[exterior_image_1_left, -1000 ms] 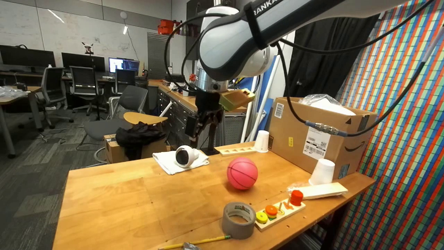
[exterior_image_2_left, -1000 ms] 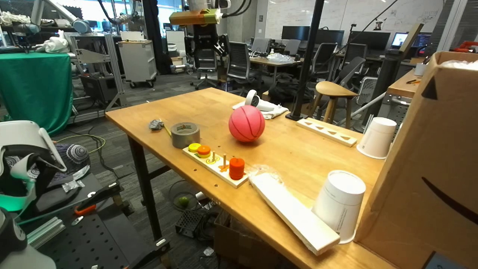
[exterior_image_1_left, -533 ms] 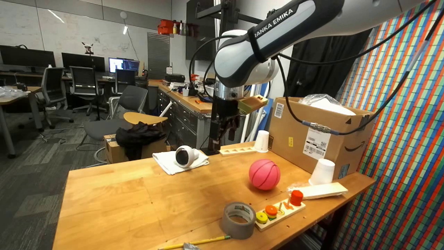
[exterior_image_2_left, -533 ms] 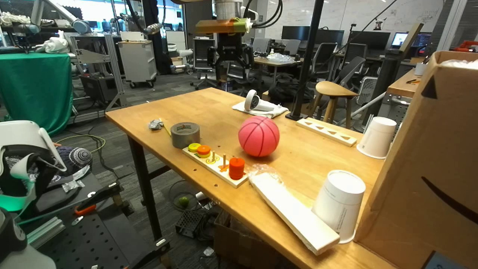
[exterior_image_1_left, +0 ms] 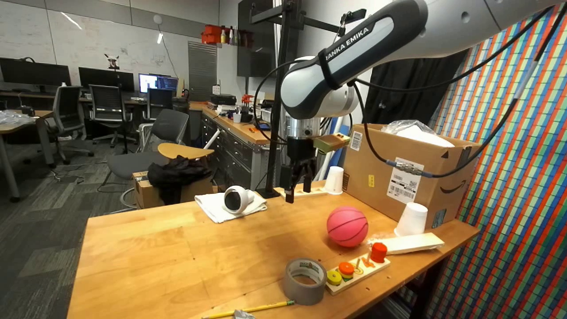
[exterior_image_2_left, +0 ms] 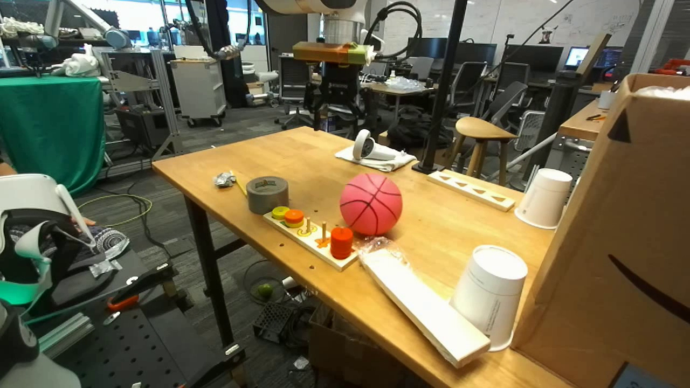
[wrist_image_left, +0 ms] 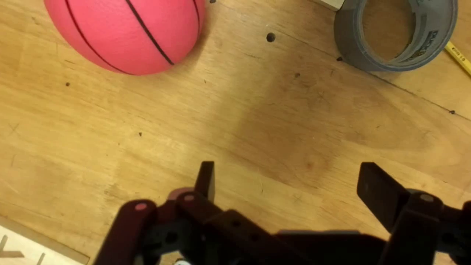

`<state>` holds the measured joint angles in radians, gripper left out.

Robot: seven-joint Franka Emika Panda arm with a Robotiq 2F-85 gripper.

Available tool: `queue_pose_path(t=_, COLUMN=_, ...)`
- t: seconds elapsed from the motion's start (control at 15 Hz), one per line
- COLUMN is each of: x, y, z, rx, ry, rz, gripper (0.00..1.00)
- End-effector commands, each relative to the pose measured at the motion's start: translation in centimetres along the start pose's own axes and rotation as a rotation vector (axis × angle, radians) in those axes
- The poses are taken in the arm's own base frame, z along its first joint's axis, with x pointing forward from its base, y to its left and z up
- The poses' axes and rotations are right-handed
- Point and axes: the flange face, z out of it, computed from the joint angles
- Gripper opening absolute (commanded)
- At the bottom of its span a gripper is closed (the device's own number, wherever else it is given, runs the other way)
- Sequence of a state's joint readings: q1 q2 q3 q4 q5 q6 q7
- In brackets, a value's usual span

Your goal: Move the red ball to the right

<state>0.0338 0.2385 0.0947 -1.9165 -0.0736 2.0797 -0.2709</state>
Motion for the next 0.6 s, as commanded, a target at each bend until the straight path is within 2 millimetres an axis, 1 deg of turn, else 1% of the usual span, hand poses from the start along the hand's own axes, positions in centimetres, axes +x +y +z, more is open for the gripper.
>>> queue_pose_path(t=0.0, x=-0.3, y=1.6, z=1.7, rx=0.057, ry=-0.036, rz=0.028, gripper=1.0)
queue_pose_path(t=0.2, x=-1.2, y=1.9, z=3.2, rx=0.085, ry=-0.07, rz=0.069, gripper=1.0)
queue_pose_path(t=0.33, x=-1.9, y=1.6, z=3.5, rx=0.085, ry=-0.078, rz=0.094, gripper=1.0)
queue_pose_path(t=0.53, x=-2.6, y=0.1, z=3.5, rx=0.099, ry=-0.075, rz=0.098, gripper=1.0)
